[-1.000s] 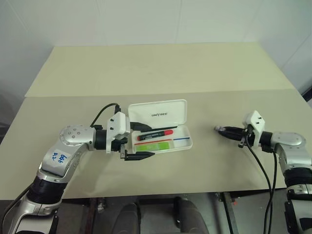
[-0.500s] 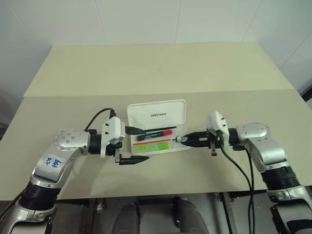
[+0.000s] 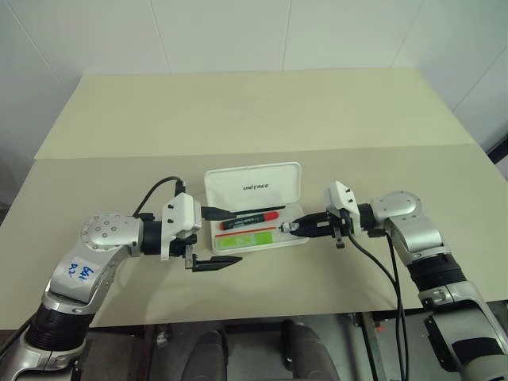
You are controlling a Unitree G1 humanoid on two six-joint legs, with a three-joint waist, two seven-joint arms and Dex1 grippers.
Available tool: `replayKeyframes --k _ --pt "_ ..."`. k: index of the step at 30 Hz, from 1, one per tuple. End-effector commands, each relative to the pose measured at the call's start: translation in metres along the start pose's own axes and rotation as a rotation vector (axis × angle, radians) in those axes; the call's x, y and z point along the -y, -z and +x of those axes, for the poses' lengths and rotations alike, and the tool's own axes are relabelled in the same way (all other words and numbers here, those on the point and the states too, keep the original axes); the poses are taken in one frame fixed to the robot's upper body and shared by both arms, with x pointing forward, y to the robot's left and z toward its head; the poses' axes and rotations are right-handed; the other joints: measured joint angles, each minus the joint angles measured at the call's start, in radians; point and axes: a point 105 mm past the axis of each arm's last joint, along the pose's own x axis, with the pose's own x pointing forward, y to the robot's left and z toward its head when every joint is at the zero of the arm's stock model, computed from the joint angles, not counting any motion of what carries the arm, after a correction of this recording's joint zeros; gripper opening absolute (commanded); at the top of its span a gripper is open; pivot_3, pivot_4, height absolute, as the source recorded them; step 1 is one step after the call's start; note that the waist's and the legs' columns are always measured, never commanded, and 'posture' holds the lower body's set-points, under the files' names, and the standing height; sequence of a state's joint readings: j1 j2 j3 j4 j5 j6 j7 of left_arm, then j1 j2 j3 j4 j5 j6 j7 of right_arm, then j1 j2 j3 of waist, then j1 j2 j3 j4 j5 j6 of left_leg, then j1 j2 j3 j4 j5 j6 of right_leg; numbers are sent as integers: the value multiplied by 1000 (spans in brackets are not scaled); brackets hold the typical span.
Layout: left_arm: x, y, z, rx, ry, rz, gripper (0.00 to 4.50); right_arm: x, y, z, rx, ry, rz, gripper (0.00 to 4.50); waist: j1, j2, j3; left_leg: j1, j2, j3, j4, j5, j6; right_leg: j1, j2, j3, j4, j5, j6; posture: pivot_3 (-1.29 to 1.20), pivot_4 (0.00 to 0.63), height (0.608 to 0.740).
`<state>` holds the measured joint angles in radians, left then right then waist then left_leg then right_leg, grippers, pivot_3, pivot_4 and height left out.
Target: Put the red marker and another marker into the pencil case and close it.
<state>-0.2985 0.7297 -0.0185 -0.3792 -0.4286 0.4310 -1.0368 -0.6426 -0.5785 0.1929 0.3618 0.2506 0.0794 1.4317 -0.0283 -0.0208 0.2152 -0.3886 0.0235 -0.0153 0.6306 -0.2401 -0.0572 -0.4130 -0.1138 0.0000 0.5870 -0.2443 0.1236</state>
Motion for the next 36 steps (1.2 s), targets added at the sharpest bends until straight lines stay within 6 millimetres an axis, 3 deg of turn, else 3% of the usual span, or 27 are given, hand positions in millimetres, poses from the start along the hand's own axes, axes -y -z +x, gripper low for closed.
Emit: replayKeyframes --k 1,10,22,27,31,36 --pt "2 -7 -3 11 -4 25 4500 2 -6 -4 3 -18 -42 338 0 0 0 0 0 0 0 0 0 0 0 0 0 0 0 0 150 740" --pt "1 -8 -2 16 -1 28 4500 -3 -6 2 9 -34 -47 338 0 0 0 0 0 0 0 0 0 0 0 0 0 0 0 0 150 740" --pt "0 -9 -2 18 4 34 4500 -3 -6 -1 0 -28 -50 4483 0 0 0 0 0 0 0 0 0 0 0 0 0 0 0 0 150 740" --pt "0 -10 -2 31 -1 30 4500 -6 -23 -12 13 -6 -122 4483 1 0 0 0 1 0 0 0 0 0 0 0 0 0 0 0 150 740" --pt "-2 -9 -5 50 -29 11 4500 -17 -42 -36 52 78 -149 4483 7 0 0 0 1 0 0 -1 -1 0 0 0 0 0 0 0 150 740" --pt "-2 -5 -15 59 -43 -12 4500 -38 -44 -59 54 182 -110 4483 7 -1 0 0 2 1 0 -3 -1 0 1 0 -1 -1 -1 0 150 740"
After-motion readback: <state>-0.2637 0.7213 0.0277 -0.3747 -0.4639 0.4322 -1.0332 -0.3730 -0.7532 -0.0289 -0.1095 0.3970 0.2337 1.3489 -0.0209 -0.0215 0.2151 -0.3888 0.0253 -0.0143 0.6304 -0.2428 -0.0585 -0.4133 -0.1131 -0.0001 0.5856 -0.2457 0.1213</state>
